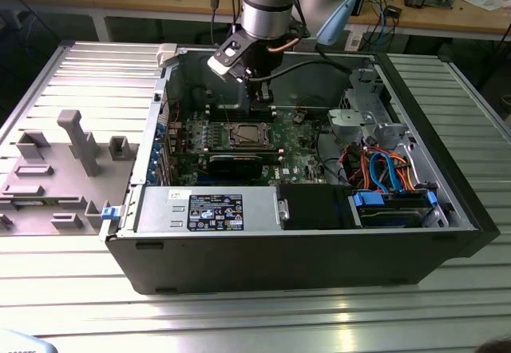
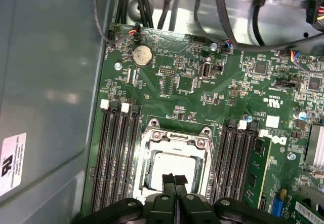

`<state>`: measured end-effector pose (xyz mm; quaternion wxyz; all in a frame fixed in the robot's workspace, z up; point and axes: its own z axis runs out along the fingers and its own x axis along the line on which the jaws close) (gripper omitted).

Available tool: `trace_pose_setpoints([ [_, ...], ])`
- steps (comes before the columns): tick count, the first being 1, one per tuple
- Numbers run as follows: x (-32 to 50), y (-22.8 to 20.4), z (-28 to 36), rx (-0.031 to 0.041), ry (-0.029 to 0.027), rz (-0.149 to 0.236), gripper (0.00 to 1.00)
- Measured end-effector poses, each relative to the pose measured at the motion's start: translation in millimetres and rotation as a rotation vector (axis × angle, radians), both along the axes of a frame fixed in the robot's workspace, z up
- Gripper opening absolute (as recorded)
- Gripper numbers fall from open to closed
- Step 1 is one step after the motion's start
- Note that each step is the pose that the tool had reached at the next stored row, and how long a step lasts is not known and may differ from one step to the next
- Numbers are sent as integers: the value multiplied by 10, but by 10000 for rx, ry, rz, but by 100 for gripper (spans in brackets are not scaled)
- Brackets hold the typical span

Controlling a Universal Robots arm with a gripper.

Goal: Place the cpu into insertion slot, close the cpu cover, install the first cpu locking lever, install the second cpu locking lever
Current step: 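Install the first cpu locking lever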

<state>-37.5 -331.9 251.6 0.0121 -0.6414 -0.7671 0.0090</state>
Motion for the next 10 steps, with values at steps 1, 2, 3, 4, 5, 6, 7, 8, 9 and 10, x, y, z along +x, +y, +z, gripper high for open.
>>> trace_pose_setpoints([
  [1,0,0,0,-1,0,374,11],
  [2,0,0,0,7,-1,1054,11],
  [3,0,0,0,14,-1,1339,11],
  [4,0,0,0,22,-1,1893,11],
  [5,0,0,0,32,-1,2224,11],
  [6,0,0,0,35,-1,2328,11],
  [7,0,0,0,37,-1,2399,11],
  [8,0,0,0,38,-2,2471,11],
  [9,0,0,0,38,-2,2543,11],
  [10,0,0,0,39,-1,2616,11],
])
